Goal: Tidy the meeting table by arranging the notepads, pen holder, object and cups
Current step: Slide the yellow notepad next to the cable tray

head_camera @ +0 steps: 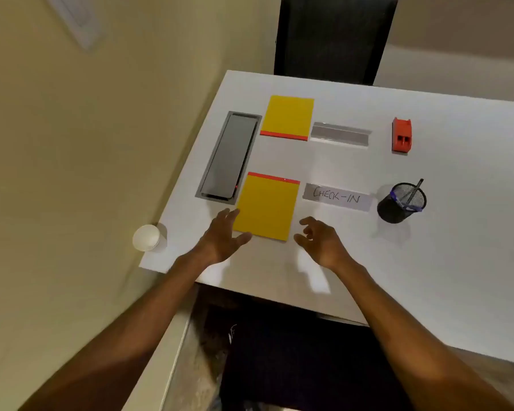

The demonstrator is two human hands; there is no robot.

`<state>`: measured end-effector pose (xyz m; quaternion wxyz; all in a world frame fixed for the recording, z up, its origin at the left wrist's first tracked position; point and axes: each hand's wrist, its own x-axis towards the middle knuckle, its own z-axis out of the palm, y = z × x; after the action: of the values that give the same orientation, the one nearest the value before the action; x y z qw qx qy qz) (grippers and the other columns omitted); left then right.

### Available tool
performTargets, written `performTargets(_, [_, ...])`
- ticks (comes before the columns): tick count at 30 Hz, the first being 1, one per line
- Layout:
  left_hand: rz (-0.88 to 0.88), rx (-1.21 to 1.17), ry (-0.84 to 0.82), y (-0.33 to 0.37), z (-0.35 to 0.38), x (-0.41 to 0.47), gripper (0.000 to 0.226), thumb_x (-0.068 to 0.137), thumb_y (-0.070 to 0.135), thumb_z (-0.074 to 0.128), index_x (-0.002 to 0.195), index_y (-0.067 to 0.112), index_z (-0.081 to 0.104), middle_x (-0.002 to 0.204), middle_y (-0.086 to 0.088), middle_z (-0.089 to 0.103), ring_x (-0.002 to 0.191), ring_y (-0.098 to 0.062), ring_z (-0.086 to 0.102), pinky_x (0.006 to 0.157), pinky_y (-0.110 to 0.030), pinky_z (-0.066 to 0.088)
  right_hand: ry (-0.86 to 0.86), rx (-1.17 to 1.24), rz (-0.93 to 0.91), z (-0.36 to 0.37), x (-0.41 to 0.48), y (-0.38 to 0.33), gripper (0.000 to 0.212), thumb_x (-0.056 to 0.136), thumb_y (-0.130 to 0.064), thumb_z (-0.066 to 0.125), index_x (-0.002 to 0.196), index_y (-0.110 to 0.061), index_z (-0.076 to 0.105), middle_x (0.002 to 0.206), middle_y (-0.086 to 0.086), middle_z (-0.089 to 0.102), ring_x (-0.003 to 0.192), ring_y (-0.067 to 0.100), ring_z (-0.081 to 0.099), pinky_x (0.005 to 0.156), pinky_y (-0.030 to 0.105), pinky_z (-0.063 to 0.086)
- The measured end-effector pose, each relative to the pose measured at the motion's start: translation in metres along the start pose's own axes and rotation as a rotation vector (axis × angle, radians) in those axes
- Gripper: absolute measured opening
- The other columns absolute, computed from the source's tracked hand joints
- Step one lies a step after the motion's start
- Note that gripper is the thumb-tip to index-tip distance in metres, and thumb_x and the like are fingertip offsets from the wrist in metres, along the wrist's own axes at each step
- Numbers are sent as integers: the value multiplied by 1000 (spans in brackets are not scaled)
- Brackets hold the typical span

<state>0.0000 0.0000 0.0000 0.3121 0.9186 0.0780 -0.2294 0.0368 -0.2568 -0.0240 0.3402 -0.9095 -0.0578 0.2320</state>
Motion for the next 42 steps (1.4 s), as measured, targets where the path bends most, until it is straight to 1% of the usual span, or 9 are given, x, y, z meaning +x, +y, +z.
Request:
performTargets(9, [-144, -225, 42, -48, 19, 89, 77, 89, 33, 70, 150, 9, 29, 152, -17, 33, 138, -31, 37, 98, -29, 33, 36, 122, 233, 58, 68, -13, 53, 97, -34, 60, 140, -4, 50, 143, 15, 53, 129, 29, 52, 100, 30, 40])
performTargets(14, [-212, -121, 72, -59, 32, 120, 63, 89, 30, 69, 136, -5, 45, 135, -26, 48, 124, -38, 48, 96, -38, 41, 179, 138, 368, 79, 92, -9, 29, 93, -22, 62, 104, 4, 61, 95, 13, 61, 86, 24, 55, 67, 28, 32])
performTargets(17, [-236, -152, 127, -55, 36, 131, 46, 88, 24, 70, 113, -12, 57, 112, -29, 61, 99, -38, 59, 75, -40, 45, 225, 228, 492, 84, 104, -7, 20, 90, -22, 65, 90, -3, 62, 74, 2, 53, 78, 22, 51, 57, 26, 32])
performTargets(22, [-431, -438, 125, -55, 34, 141, 51, 86, 21, 73, 124, -5, 51, 117, -18, 56, 109, -29, 56, 82, -34, 46, 273, 421, 704, 82, 123, 2, 40, 82, -19, 70, 113, 5, 62, 105, 21, 66, 95, 34, 66, 72, 33, 50])
performTargets(25, [-502, -506, 119, -62, 30, 152, 18, 85, 14, 73, 82, 3, 59, 82, -9, 57, 86, -23, 55, 72, -28, 42, 289, 534, 777, 76, 129, 7, 42, 79, -15, 74, 113, 4, 60, 96, 20, 65, 89, 37, 68, 76, 43, 60])
performTargets(27, [-517, -505, 91, -64, 25, 156, 17, 86, 7, 70, 72, 5, 59, 82, -11, 58, 86, -24, 56, 73, -31, 46, 274, 596, 818, 73, 133, 12, 34, 78, -10, 73, 107, 4, 61, 90, 20, 63, 83, 35, 68, 77, 47, 61])
performTargets(31, [-466, -541, 82, -64, 23, 154, 16, 85, -2, 68, 101, 1, 69, 96, -12, 63, 90, -25, 60, 84, -36, 54, 222, 656, 773, 66, 129, 12, 9, 87, 1, 56, 91, -4, 61, 82, 16, 58, 69, 27, 57, 60, 33, 48])
performTargets(38, [-422, -563, 257, -69, 7, 140, 12, 87, 2, 66, 96, 11, 65, 94, -10, 65, 64, -9, 54, 45, -15, 43, 201, 837, 536, 62, 113, -16, 25, 88, 13, 57, 85, -12, 62, 80, 9, 59, 78, 24, 57, 66, 34, 52])
performTargets(42, [-388, -509, 343, -80, -19, 134, 23, 91, 3, 61, 113, 1, 65, 111, -18, 68, 99, -30, 64, 80, -34, 51, 149, 815, 382, 73, 121, -40, 42, 92, 11, 56, 115, -23, 59, 79, 8, 64, 72, 19, 62, 66, 35, 56])
